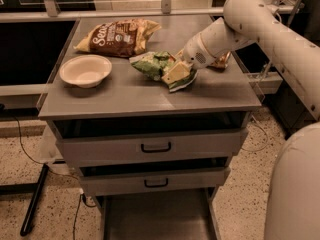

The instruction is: Place green jalapeno chip bag into bottom drawer

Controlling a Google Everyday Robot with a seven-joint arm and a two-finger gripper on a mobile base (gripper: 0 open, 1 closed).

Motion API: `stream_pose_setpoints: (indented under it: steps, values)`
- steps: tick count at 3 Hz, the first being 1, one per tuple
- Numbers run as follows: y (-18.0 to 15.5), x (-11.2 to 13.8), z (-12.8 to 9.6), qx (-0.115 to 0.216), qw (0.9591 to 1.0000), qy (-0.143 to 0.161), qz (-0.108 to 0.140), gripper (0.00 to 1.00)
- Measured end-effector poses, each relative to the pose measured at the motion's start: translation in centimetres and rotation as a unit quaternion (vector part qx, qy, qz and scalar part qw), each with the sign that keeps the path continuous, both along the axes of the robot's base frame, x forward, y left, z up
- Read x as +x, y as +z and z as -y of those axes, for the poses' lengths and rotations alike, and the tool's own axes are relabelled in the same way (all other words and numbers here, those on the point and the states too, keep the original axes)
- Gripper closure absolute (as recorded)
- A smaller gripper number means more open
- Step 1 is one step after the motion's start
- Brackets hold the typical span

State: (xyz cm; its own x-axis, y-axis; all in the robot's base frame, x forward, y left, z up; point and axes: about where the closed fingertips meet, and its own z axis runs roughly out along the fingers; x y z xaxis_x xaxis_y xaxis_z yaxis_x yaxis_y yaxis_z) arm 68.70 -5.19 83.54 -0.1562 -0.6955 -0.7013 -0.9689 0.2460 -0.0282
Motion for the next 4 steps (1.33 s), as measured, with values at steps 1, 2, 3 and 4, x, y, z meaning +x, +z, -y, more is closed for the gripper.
stream_pose_setpoints:
  steps: [1,2,3,4]
  values:
    - [0.3,0.0,0.0,0.0,1.0,0.0,0.0,1.0]
    - [0.3,-0.4,0.3,-0.005,0.9999,0.009,-0.004,1.0]
    - [1.8,-2.6,1.3,-0.001,0.9996,0.02,0.019,1.0]
    - [3.6,-6.1,2.7,0.008,0.998,0.032,0.053,1.0]
